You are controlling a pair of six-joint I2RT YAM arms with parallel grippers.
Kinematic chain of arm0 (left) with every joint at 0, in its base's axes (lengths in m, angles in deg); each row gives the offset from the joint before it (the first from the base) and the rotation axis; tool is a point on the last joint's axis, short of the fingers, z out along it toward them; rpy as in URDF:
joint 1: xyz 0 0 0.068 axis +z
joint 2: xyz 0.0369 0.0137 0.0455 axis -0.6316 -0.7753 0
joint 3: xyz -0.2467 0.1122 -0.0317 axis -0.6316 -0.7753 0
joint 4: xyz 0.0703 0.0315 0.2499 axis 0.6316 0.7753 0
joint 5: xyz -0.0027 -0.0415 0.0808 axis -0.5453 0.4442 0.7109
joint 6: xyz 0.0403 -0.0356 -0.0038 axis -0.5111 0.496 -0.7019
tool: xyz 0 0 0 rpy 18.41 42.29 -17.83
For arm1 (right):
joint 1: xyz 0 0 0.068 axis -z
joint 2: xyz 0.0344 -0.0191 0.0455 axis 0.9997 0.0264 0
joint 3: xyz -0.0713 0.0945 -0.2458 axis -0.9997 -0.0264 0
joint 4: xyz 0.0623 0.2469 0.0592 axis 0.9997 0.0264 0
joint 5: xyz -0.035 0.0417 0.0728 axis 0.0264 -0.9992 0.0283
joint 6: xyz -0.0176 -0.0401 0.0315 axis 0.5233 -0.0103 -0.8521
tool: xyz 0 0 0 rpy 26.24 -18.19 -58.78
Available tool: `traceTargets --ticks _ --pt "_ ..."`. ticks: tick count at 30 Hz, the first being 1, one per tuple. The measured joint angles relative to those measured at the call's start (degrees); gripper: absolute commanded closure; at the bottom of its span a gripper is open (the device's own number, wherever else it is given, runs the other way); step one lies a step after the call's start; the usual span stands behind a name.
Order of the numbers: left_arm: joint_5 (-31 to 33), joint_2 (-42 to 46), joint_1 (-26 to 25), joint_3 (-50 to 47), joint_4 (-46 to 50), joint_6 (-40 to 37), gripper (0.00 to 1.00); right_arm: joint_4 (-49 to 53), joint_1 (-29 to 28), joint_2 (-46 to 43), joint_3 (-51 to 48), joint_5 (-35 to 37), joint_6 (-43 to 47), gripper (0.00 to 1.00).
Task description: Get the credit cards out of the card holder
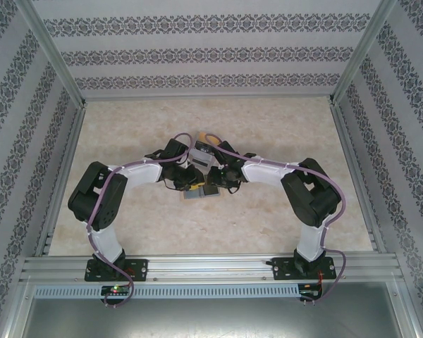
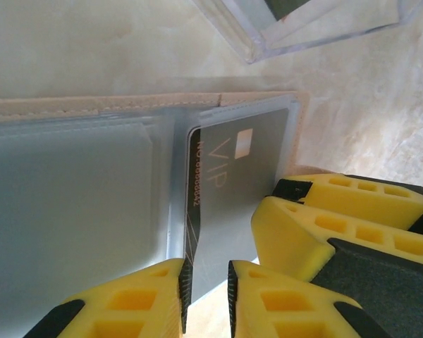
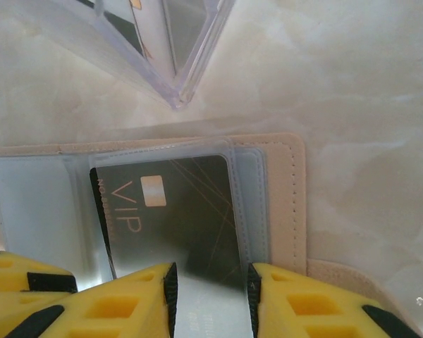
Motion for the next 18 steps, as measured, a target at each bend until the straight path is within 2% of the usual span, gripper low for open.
traceTargets --ticks 5,18 --pt "1.14 -0.96 0.02 -0.02 0.02 0.02 0.74 -0.13 0.00 0.42 0.28 -0.63 0.04 0.65" --pt "1.60 -1.25 0.09 -1.01 -1.31 0.02 0.75 -1.75 0.96 1.11 0.20 -6.49 -0.44 0.74"
